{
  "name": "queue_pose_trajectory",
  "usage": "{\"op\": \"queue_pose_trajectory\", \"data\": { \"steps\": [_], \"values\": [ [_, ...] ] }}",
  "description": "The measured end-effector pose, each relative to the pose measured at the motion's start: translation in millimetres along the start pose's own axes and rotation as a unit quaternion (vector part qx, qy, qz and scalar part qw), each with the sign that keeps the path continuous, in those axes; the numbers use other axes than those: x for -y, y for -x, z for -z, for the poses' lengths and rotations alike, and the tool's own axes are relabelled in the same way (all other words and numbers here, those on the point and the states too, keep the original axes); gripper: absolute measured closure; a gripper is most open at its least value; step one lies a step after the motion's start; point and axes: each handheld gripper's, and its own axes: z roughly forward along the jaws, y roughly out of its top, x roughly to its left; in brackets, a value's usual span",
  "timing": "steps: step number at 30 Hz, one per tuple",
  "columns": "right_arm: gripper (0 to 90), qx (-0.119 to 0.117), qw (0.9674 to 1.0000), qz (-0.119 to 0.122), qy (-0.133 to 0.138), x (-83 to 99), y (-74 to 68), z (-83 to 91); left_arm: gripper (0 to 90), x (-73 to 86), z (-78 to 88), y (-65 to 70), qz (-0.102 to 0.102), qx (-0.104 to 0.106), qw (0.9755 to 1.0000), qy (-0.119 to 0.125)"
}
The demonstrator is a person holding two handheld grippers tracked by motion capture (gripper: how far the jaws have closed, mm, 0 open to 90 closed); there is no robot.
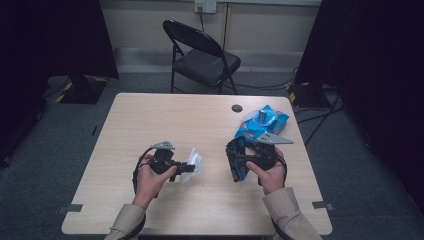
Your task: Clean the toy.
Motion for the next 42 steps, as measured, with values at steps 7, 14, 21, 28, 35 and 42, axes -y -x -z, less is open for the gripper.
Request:
{"op": "queue_pose_trajectory", "data": {
  "steps": [7, 14, 21, 28, 35, 42],
  "values": [
    [25.5, 0.025, 0.9997, -0.007, 0.0, 3.7, 13.4, 12.5, 82.4, 4.4, 10.9, -8.3, 0.005, -0.017, 0.9998, -0.002],
    [25.5, 0.045, 0.9989, -0.004, -0.014, 9.0, 20.5, 19.7, 82.4, 6.7, 14.2, -9.5, 0.009, -0.02, 0.9998, 0.0],
    [25.5, 0.062, 0.9976, 0.003, -0.032, 15.6, 24.9, 15.3, 82.4, 9.4, 16.5, -12.4, 0.008, -0.025, 0.9997, -0.002],
    [25.5, 0.068, 0.9967, 0.004, -0.045, 20.4, 29.1, 8.1, 82.4, 10.8, 20.8, -17.5, 0.009, -0.036, 0.9993, -0.007],
    [25.5, 0.075, 0.9958, 0.009, -0.052, 22.6, 32.3, -0.1, 82.4, 12.1, 22.3, -19.8, 0.009, -0.045, 0.9989, -0.011],
    [25.4, 0.082, 0.9945, 0.016, -0.062, 26.9, 34.7, -10.7, 82.4, 12.8, 23.2, -24.1, 0.007, -0.054, 0.9983, -0.018]
  ]
}}
